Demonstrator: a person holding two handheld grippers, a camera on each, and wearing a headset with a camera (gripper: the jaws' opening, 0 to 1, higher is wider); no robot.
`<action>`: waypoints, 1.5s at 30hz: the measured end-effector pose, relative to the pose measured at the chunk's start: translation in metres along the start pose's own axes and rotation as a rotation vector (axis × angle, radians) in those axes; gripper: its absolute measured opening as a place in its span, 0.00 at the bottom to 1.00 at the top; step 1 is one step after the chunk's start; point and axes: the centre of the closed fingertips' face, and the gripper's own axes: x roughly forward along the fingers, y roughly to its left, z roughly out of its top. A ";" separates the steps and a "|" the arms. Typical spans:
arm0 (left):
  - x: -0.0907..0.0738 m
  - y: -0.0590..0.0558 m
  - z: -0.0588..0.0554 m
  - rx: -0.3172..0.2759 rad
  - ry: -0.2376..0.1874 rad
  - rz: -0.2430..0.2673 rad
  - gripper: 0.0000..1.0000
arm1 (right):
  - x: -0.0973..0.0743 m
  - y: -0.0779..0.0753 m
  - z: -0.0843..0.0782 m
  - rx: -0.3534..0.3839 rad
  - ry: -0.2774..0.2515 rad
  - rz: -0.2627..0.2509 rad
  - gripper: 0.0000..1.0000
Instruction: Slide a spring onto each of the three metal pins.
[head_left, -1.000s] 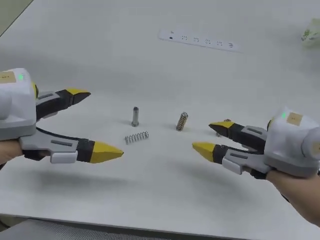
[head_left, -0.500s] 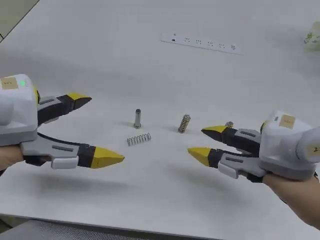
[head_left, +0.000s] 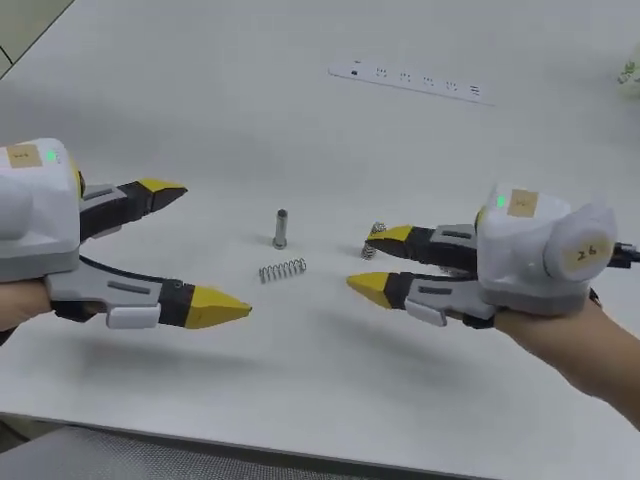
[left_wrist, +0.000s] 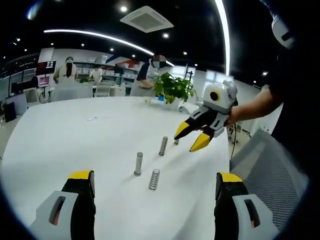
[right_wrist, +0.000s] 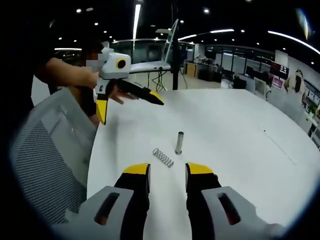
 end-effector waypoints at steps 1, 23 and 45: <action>0.000 0.000 0.000 0.000 0.000 0.001 0.98 | 0.003 0.001 0.002 -0.014 0.001 0.007 0.27; 0.003 -0.010 -0.003 -0.002 0.010 -0.030 0.98 | 0.062 0.009 -0.020 -0.208 0.215 0.162 0.20; 0.001 -0.012 -0.008 -0.016 0.024 -0.035 0.98 | 0.084 0.010 -0.045 -0.245 0.323 0.221 0.08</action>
